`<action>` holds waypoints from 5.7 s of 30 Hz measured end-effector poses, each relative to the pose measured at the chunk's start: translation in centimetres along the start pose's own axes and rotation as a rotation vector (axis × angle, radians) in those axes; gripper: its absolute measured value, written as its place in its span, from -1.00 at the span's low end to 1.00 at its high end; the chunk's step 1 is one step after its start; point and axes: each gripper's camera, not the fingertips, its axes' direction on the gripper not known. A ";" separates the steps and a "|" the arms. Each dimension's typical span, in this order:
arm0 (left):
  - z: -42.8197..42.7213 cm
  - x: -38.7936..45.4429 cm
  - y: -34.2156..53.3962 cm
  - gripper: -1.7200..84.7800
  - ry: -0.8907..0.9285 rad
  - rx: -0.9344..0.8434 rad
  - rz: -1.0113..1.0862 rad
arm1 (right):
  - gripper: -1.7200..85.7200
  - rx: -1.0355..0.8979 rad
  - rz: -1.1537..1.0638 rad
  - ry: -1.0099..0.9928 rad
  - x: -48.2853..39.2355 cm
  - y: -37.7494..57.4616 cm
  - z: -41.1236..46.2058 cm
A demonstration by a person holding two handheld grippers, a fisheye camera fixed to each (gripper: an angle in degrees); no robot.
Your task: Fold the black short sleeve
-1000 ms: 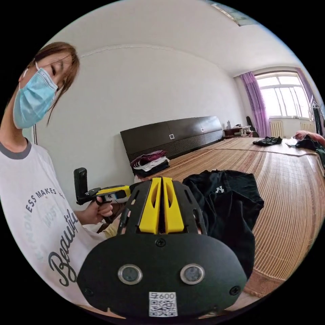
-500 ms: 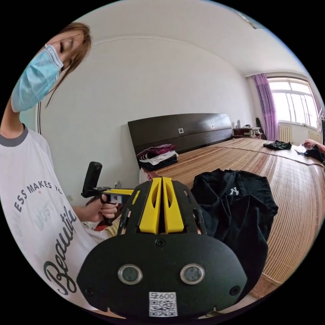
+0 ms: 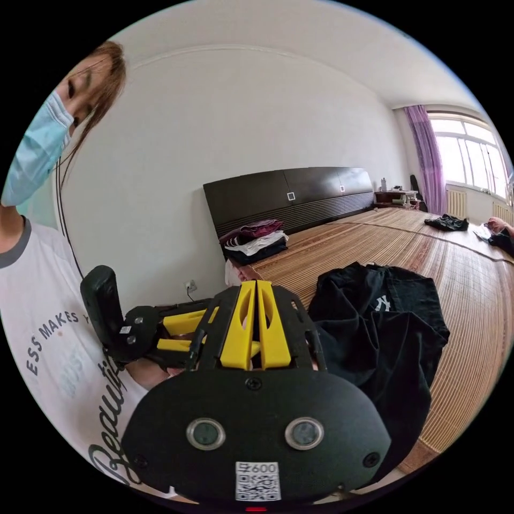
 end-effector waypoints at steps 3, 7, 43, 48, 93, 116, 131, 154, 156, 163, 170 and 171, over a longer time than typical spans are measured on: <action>1.5 0.4 0.4 -0.73 0.004 -0.025 -0.013 | -0.98 0.006 0.015 0.003 1.1 1.3 -0.1; 2.1 -1.0 1.5 -0.78 0.002 -0.029 -0.069 | -0.98 -0.006 0.021 0.003 2.5 3.0 0.1; 11.9 1.4 13.1 -0.86 -0.253 -0.046 0.046 | -0.98 -0.198 0.110 0.057 12.8 14.5 8.9; 11.7 -1.3 15.5 -0.90 -0.236 -0.070 0.007 | -0.98 -0.208 0.125 0.055 13.7 16.0 8.9; 14.8 10.5 16.6 -0.93 -0.213 -0.194 -0.043 | -0.97 -0.271 -0.138 0.049 -2.9 11.1 2.4; 5.7 24.4 8.4 -0.94 0.007 -0.173 0.075 | -0.89 -0.127 -0.304 0.499 -18.3 7.0 -6.6; -4.2 26.3 0.2 -0.94 0.121 0.031 -0.064 | -0.90 -0.260 -0.258 0.933 -13.8 5.2 -9.9; -8.5 20.2 -5.6 -0.94 -0.080 -0.127 -0.370 | -0.91 -0.682 -0.515 1.306 -12.5 15.6 -17.8; -8.5 20.6 -6.8 -0.93 -0.015 -0.128 -0.359 | -0.91 -0.614 -0.520 1.284 -14.2 14.7 -20.2; -8.2 22.9 -9.7 -0.93 0.005 -0.155 -0.307 | -0.90 -0.644 -0.661 1.261 -17.6 15.5 -20.4; -9.0 20.5 -10.4 -0.94 -0.023 -0.183 -0.378 | -0.97 -0.690 -0.848 1.178 -22.3 19.3 -20.0; -8.9 19.9 -10.3 -0.94 -0.020 -0.192 -0.399 | -0.98 -0.661 -0.878 1.150 -23.6 19.4 -20.3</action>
